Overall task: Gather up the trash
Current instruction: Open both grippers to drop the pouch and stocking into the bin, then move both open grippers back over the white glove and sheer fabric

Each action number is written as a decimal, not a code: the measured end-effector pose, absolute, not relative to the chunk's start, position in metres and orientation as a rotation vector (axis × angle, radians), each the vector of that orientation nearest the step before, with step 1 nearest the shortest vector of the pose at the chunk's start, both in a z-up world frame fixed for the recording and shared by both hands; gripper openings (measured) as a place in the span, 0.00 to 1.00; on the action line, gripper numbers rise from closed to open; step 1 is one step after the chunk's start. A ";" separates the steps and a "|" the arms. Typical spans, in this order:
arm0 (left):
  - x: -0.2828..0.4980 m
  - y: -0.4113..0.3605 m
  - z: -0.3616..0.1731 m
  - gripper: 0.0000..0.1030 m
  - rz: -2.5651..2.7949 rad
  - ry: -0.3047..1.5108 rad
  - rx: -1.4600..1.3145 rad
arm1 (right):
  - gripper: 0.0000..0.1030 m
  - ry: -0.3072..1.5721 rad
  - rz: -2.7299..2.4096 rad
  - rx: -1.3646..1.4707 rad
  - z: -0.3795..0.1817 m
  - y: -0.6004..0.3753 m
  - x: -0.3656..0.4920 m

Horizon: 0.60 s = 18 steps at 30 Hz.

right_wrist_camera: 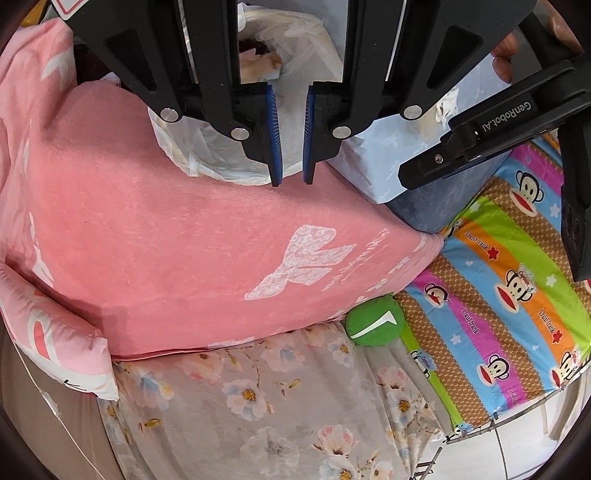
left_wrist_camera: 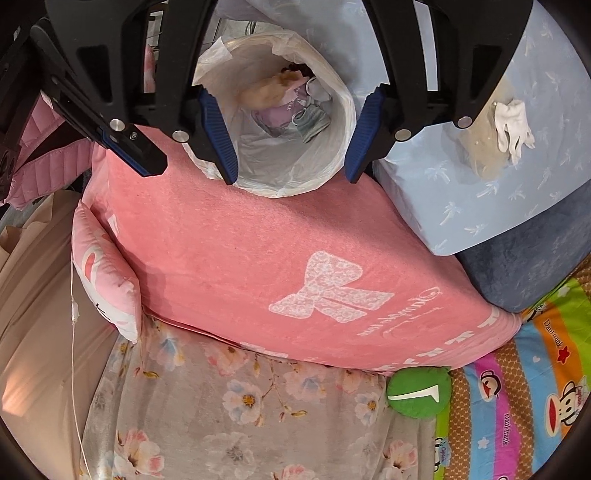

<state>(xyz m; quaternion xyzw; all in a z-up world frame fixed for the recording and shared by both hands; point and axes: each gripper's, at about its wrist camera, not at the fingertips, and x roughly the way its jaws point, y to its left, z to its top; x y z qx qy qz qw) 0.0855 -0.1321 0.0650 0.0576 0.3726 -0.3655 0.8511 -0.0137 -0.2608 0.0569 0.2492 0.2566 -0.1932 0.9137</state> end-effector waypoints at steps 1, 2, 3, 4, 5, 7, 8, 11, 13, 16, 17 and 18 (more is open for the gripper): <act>0.086 -0.130 0.064 0.56 -0.765 0.787 0.117 | 0.13 0.529 -0.397 0.511 0.057 -0.260 -0.013; 0.087 -0.129 0.064 0.56 -0.763 0.788 0.114 | 0.14 0.530 -0.396 0.510 0.058 -0.259 -0.013; 0.088 -0.128 0.064 0.56 -0.760 0.789 0.112 | 0.15 0.532 -0.394 0.507 0.058 -0.258 -0.012; 0.089 -0.126 0.063 0.56 -0.756 0.790 0.110 | 0.16 0.533 -0.393 0.504 0.058 -0.256 -0.012; 0.089 -0.125 0.063 0.56 -0.753 0.790 0.107 | 0.16 0.535 -0.391 0.501 0.058 -0.254 -0.011; 0.091 -0.122 0.062 0.56 -0.746 0.792 0.103 | 0.16 0.539 -0.387 0.496 0.058 -0.251 -0.009; 0.091 -0.120 0.061 0.56 -0.743 0.793 0.101 | 0.16 0.541 -0.384 0.494 0.058 -0.250 -0.008; 0.093 -0.116 0.059 0.56 -0.731 0.797 0.097 | 0.17 0.550 -0.375 0.489 0.058 -0.246 -0.005; 0.094 -0.112 0.057 0.56 -0.723 0.801 0.095 | 0.17 0.555 -0.367 0.484 0.057 -0.242 -0.002; 0.096 -0.105 0.056 0.56 -0.711 0.802 0.090 | 0.17 0.562 -0.357 0.474 0.057 -0.234 0.002; 0.097 -0.102 0.056 0.56 -0.707 0.802 0.088 | 0.17 0.565 -0.353 0.471 0.057 -0.231 0.003; 0.098 -0.100 0.056 0.56 -0.703 0.802 0.087 | 0.17 0.568 -0.349 0.469 0.057 -0.229 0.004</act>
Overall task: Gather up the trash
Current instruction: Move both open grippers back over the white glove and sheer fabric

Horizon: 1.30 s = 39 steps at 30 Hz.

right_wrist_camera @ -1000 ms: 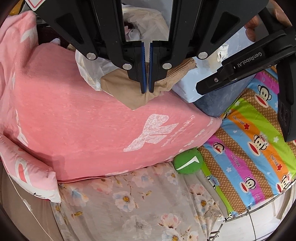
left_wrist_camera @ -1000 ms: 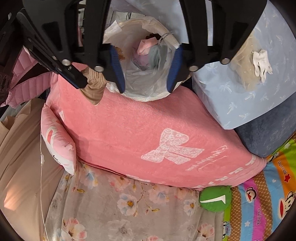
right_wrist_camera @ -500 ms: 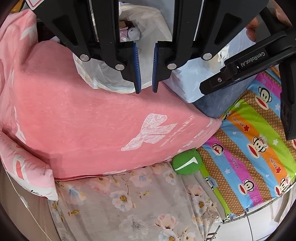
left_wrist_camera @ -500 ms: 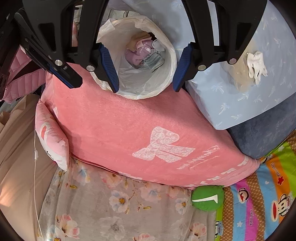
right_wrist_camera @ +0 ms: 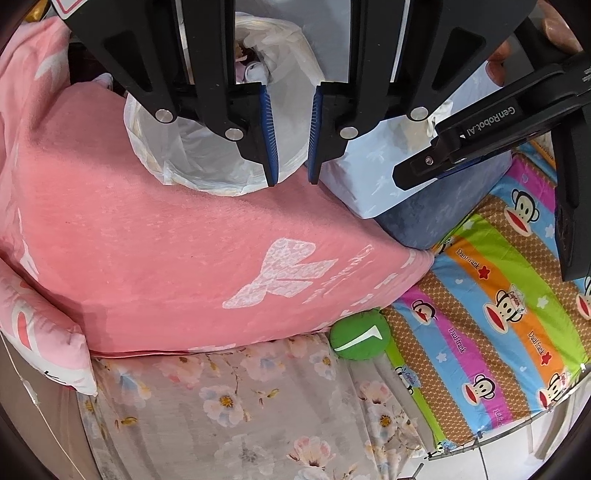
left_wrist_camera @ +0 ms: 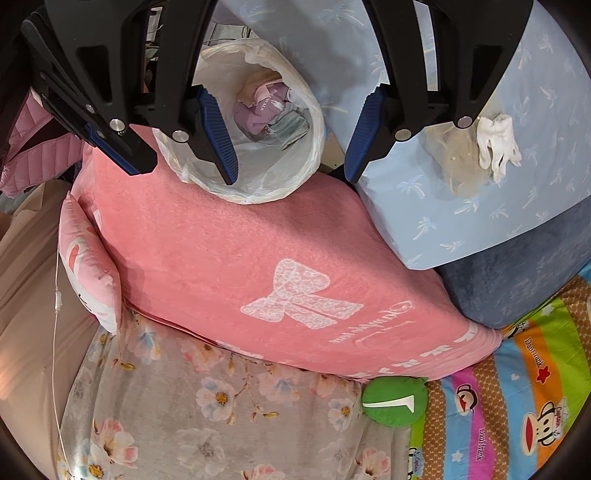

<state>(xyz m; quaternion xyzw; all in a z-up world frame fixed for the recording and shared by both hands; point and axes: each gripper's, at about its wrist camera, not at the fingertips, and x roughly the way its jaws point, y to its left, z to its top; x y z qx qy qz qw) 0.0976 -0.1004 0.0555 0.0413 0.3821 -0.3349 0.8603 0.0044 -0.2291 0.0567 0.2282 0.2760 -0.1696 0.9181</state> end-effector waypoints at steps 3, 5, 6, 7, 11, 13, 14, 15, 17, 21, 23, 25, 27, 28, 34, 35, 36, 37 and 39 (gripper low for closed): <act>0.100 -0.093 0.054 0.56 -0.691 0.803 0.076 | 0.18 0.579 -0.337 0.459 0.056 -0.220 0.009; 0.102 -0.089 0.053 0.56 -0.683 0.806 0.071 | 0.20 0.584 -0.329 0.455 0.055 -0.216 0.012; 0.103 -0.086 0.052 0.56 -0.677 0.808 0.068 | 0.22 0.586 -0.325 0.452 0.054 -0.213 0.013; 0.104 -0.083 0.052 0.56 -0.674 0.809 0.065 | 0.23 0.588 -0.321 0.449 0.054 -0.210 0.015; 0.109 -0.071 0.048 0.56 -0.649 0.820 0.051 | 0.24 0.603 -0.299 0.437 0.052 -0.198 0.022; 0.113 -0.065 0.045 0.56 -0.633 0.825 0.042 | 0.25 0.612 -0.286 0.431 0.051 -0.192 0.027; 0.114 -0.062 0.045 0.56 -0.626 0.827 0.039 | 0.26 0.616 -0.279 0.429 0.050 -0.189 0.029; 0.115 -0.059 0.043 0.56 -0.620 0.829 0.035 | 0.28 0.620 -0.274 0.427 0.049 -0.186 0.031; 0.118 -0.051 0.040 0.57 -0.604 0.836 0.024 | 0.29 0.630 -0.262 0.422 0.046 -0.178 0.035; 0.124 -0.036 0.035 0.61 -0.566 0.839 0.014 | 0.30 0.652 -0.234 0.407 0.041 -0.162 0.045; 0.128 -0.028 0.032 0.61 -0.547 0.845 0.007 | 0.31 0.660 -0.222 0.401 0.039 -0.156 0.049; 0.131 -0.019 0.029 0.61 -0.530 0.851 -0.003 | 0.34 0.667 -0.210 0.394 0.037 -0.148 0.053; 0.134 -0.011 0.026 0.62 -0.511 0.855 -0.009 | 0.38 0.674 -0.199 0.388 0.036 -0.140 0.059; 0.136 -0.007 0.025 0.63 -0.500 0.857 -0.012 | 0.39 0.679 -0.192 0.385 0.035 -0.136 0.062; 0.146 0.019 0.013 0.72 -0.437 0.872 -0.039 | 0.40 0.718 -0.152 0.363 0.025 -0.113 0.078; 0.147 0.023 0.010 0.72 -0.429 0.877 -0.042 | 0.41 0.726 -0.146 0.360 0.023 -0.109 0.081; 0.149 0.028 0.007 0.72 -0.418 0.885 -0.046 | 0.41 0.732 -0.141 0.358 0.021 -0.105 0.083; 0.151 0.032 0.004 0.72 -0.409 0.892 -0.051 | 0.42 0.741 -0.135 0.355 0.018 -0.101 0.086; 0.155 0.042 -0.003 0.72 -0.388 0.909 -0.063 | 0.43 0.759 -0.124 0.347 0.013 -0.093 0.092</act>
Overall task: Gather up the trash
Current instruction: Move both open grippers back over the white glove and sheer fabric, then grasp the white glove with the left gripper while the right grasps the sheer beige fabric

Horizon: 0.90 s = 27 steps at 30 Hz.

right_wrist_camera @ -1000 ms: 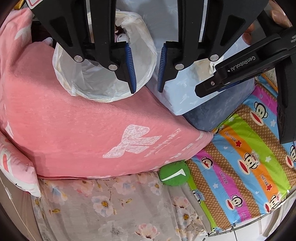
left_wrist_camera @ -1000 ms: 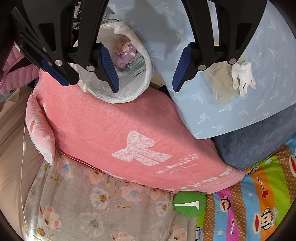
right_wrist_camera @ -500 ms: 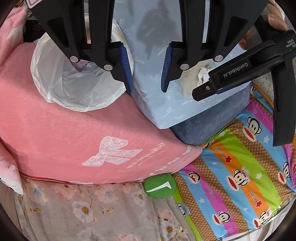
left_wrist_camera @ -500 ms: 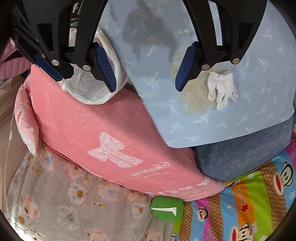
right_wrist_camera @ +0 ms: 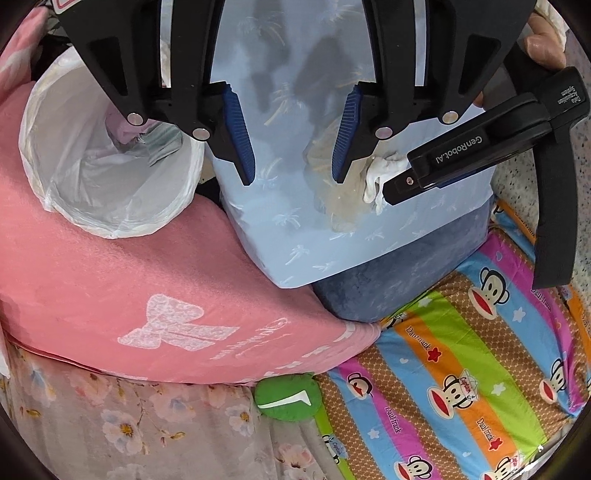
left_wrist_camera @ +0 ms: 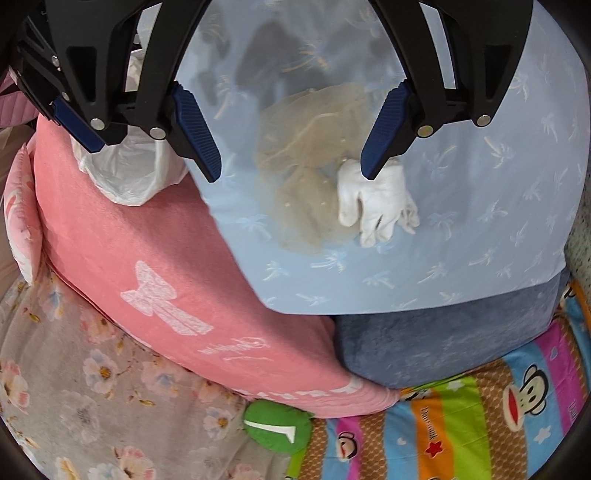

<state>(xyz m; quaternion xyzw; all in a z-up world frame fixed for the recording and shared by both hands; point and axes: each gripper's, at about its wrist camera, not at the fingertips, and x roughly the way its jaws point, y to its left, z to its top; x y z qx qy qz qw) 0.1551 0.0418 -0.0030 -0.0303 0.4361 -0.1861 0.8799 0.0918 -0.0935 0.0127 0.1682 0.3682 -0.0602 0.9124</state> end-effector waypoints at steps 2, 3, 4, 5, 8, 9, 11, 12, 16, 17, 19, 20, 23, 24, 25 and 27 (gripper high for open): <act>0.159 0.051 -0.009 0.72 -0.370 0.924 -0.073 | 0.44 0.775 -0.114 0.343 0.006 -0.089 0.097; 0.161 0.055 -0.012 0.72 -0.360 0.932 -0.077 | 0.44 0.784 -0.109 0.343 0.003 -0.086 0.100; 0.164 0.060 -0.016 0.73 -0.348 0.942 -0.081 | 0.44 0.796 -0.103 0.344 -0.001 -0.082 0.104; 0.167 0.065 -0.019 0.73 -0.337 0.953 -0.085 | 0.44 0.806 -0.099 0.345 -0.005 -0.078 0.108; 0.176 0.081 -0.033 0.74 -0.297 0.988 -0.099 | 0.49 0.832 -0.091 0.345 -0.017 -0.069 0.119; 0.178 0.085 -0.036 0.75 -0.287 0.995 -0.103 | 0.51 0.840 -0.088 0.345 -0.021 -0.066 0.124; 0.184 0.095 -0.044 0.75 -0.265 1.018 -0.118 | 0.51 0.861 -0.079 0.345 -0.030 -0.061 0.131; 0.187 0.099 -0.047 0.75 -0.254 1.027 -0.126 | 0.52 0.871 -0.076 0.347 -0.034 -0.058 0.136; 0.199 0.114 -0.059 0.76 -0.225 1.061 -0.168 | 0.54 0.907 -0.065 0.343 -0.052 -0.045 0.154; 0.202 0.115 -0.061 0.76 -0.224 1.067 -0.176 | 0.54 0.917 -0.063 0.343 -0.056 -0.043 0.158; 0.207 0.117 -0.065 0.76 -0.224 1.080 -0.194 | 0.54 0.931 -0.058 0.347 -0.063 -0.040 0.167; 0.210 0.118 -0.068 0.76 -0.228 1.085 -0.204 | 0.54 0.937 -0.058 0.348 -0.066 -0.038 0.170; 0.219 0.117 -0.073 0.76 -0.247 1.098 -0.222 | 0.54 0.952 -0.060 0.348 -0.076 -0.035 0.182; 0.221 0.116 -0.074 0.76 -0.252 1.104 -0.224 | 0.54 0.959 -0.061 0.349 -0.079 -0.033 0.186; 0.224 0.114 -0.076 0.76 -0.258 1.111 -0.229 | 0.54 0.964 -0.062 0.350 -0.082 -0.033 0.188; 0.229 0.113 -0.080 0.76 -0.272 1.123 -0.238 | 0.54 0.975 -0.065 0.352 -0.088 -0.033 0.194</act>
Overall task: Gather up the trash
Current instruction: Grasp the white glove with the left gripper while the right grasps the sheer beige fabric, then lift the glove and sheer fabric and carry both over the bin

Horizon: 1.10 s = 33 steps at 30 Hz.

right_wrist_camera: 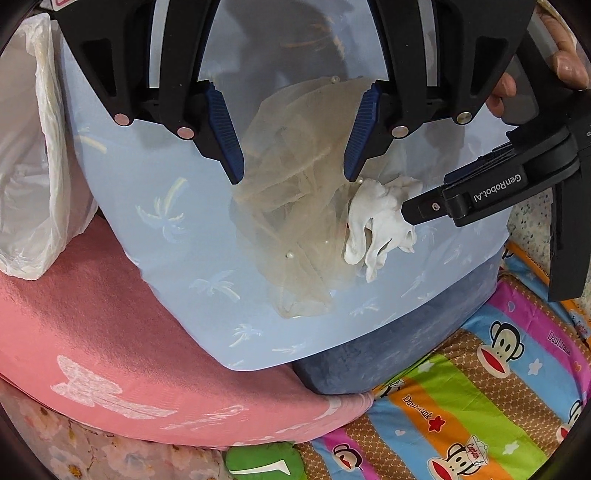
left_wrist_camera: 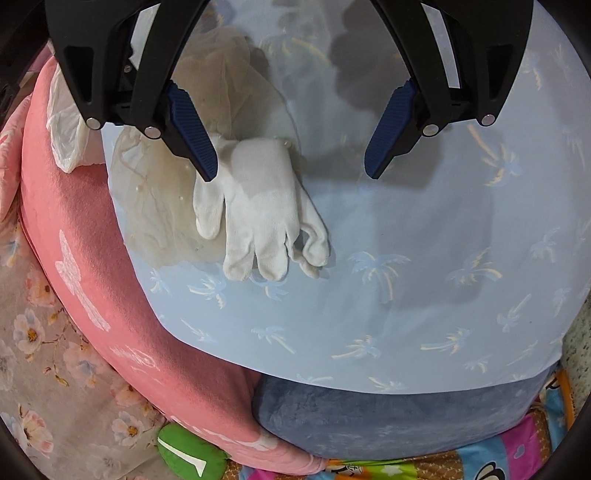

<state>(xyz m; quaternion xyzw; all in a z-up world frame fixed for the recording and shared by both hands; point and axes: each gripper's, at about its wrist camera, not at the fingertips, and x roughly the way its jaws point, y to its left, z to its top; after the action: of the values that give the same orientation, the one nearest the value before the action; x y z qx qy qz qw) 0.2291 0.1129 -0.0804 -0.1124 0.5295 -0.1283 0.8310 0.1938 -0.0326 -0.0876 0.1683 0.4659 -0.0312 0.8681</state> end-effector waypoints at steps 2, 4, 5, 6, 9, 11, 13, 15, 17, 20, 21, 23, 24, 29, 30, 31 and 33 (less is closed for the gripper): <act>0.233 0.111 -0.084 0.72 -0.281 1.132 -0.244 | 0.54 0.986 -0.067 0.355 -0.093 -0.032 0.199; 0.236 0.108 -0.086 0.64 -0.301 1.140 -0.248 | 0.54 0.994 -0.068 0.353 -0.097 -0.030 0.202; 0.238 0.107 -0.088 0.59 -0.312 1.145 -0.250 | 0.54 0.999 -0.069 0.353 -0.100 -0.029 0.204; 0.239 0.106 -0.090 0.57 -0.320 1.151 -0.253 | 0.54 1.005 -0.068 0.355 -0.102 -0.029 0.205; 0.240 0.103 -0.091 0.40 -0.349 1.156 -0.251 | 0.51 1.016 -0.066 0.356 -0.107 -0.026 0.206; 0.241 0.101 -0.091 0.27 -0.361 1.160 -0.241 | 0.40 1.026 -0.056 0.354 -0.109 -0.025 0.206; 0.239 0.101 -0.089 0.18 -0.370 1.157 -0.237 | 0.24 1.030 -0.048 0.354 -0.110 -0.024 0.205; 0.238 0.101 -0.085 0.14 -0.383 1.148 -0.243 | 0.12 1.034 -0.038 0.357 -0.108 -0.024 0.203; 0.236 0.100 -0.078 0.14 -0.389 1.135 -0.236 | 0.09 1.023 -0.034 0.350 -0.103 -0.023 0.199; 0.229 0.098 -0.066 0.13 -0.395 1.109 -0.224 | 0.08 0.979 -0.035 0.323 -0.085 -0.022 0.191; 0.227 0.098 -0.062 0.13 -0.396 1.102 -0.221 | 0.08 0.963 -0.036 0.316 -0.078 -0.023 0.188; 0.222 0.096 -0.052 0.13 -0.403 1.079 -0.219 | 0.07 0.926 -0.037 0.306 -0.061 -0.025 0.183; 0.220 0.095 -0.046 0.13 -0.407 1.068 -0.220 | 0.07 0.906 -0.039 0.301 -0.052 -0.026 0.180; 0.208 0.090 -0.008 0.13 -0.438 0.986 -0.229 | 0.07 0.808 -0.054 0.299 -0.007 -0.042 0.159; 0.205 0.088 0.000 0.13 -0.444 0.969 -0.230 | 0.07 0.788 -0.057 0.302 0.002 -0.046 0.155; 0.201 0.087 0.010 0.13 -0.448 0.946 -0.229 | 0.07 0.764 -0.068 0.300 0.012 -0.051 0.148; 0.194 0.083 0.024 0.13 -0.453 0.909 -0.220 | 0.07 0.729 -0.086 0.296 0.027 -0.060 0.140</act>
<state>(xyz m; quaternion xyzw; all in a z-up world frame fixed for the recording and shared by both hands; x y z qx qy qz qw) 0.1939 0.0829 0.0236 -0.1053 0.4345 -0.2166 0.8679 0.1397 -0.0604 0.0274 0.1442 0.3551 -0.0418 0.9227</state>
